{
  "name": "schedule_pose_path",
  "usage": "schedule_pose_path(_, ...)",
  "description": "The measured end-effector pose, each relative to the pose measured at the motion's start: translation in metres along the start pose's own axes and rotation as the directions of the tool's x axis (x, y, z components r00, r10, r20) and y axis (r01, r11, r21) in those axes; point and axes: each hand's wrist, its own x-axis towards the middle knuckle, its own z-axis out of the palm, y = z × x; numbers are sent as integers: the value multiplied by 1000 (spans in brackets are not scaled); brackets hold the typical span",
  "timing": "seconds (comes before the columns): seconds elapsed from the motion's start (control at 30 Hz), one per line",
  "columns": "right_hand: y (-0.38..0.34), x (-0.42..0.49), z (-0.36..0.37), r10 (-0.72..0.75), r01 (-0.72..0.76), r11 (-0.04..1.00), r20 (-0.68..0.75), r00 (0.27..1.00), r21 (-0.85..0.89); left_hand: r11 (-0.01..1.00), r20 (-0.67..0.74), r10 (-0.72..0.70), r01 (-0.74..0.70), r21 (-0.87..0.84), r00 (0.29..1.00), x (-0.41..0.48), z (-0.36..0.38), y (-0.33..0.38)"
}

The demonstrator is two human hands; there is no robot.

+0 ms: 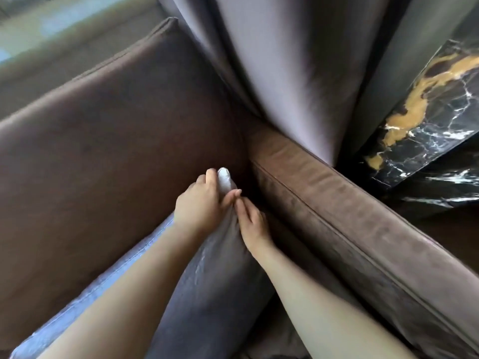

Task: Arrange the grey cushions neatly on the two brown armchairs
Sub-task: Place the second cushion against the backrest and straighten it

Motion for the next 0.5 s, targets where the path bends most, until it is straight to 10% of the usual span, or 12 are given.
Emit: schedule_pose_path(0.5, 79, -18, -11, 37, -13, 980, 120, 992, -197, 980, -212, 65, -102, -171, 975, 2, -6, -17)
